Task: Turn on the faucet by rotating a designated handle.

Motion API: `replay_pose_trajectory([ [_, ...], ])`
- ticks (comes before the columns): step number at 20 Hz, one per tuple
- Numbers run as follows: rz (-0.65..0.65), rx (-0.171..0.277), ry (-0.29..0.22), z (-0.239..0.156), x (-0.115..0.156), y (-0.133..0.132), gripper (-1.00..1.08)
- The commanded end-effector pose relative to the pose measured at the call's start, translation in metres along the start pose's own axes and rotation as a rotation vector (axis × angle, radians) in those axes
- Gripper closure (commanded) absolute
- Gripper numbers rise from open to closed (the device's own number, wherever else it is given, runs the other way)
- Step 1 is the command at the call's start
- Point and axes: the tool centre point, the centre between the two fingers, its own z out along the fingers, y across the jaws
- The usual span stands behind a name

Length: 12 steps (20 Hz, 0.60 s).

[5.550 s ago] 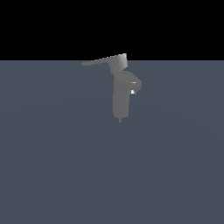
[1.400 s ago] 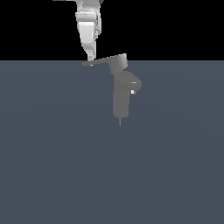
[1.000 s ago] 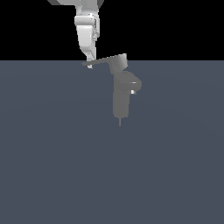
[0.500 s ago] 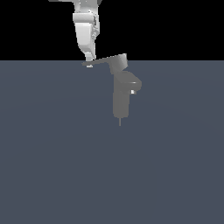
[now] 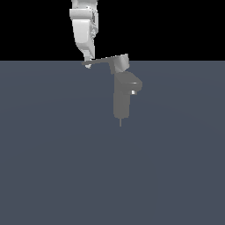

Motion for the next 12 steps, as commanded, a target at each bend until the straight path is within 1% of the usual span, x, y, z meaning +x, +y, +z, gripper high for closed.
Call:
replay_pose_trajectory([
  [1,0.003,-0.005,0.001,0.000,0.002,0.008,1.08],
  [12,0.004,-0.005,0.001,0.000,0.001,0.036,1.08],
])
